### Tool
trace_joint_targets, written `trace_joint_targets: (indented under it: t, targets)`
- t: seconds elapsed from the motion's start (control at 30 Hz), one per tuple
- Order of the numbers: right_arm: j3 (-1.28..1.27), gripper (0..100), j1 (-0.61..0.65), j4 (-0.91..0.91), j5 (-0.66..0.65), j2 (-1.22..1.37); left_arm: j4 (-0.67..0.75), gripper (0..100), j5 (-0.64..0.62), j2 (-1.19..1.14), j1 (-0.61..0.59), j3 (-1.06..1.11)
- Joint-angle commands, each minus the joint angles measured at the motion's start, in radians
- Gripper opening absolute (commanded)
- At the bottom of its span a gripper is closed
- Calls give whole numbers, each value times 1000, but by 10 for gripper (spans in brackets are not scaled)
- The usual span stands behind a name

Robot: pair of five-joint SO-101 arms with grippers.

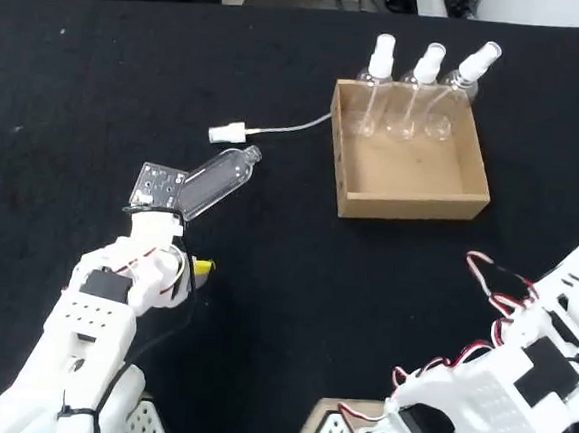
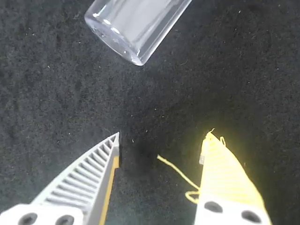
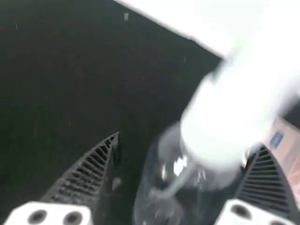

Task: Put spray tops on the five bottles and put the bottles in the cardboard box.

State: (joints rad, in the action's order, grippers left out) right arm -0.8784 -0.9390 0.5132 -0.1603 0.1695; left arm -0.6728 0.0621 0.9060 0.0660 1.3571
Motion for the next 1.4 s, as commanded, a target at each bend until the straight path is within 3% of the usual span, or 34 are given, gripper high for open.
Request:
trace_joint_targets:
  t: [0.0,0.2,0.4,0.67,0.83,1.1,1.37]
  targets:
    - [71,342,-14,31,9,-7,17,271,-5,18,10,-16]
    - [74,124,-25,31,9,-7,17,271,-5,18,10,-15]
    - [76,11,-54,32,92,-10,17,271,-5,18,8,-15]
    - [64,10,-68,17,170,-90,17,271,-5,18,8,-15]
    - [107,11,-61,-190,216,-298,17,271,-5,18,10,-15]
    - [363,11,130,-744,241,-550,17,271,-5,18,10,-13]
    - [410,11,400,-807,241,-570,17,271,-5,18,10,-10]
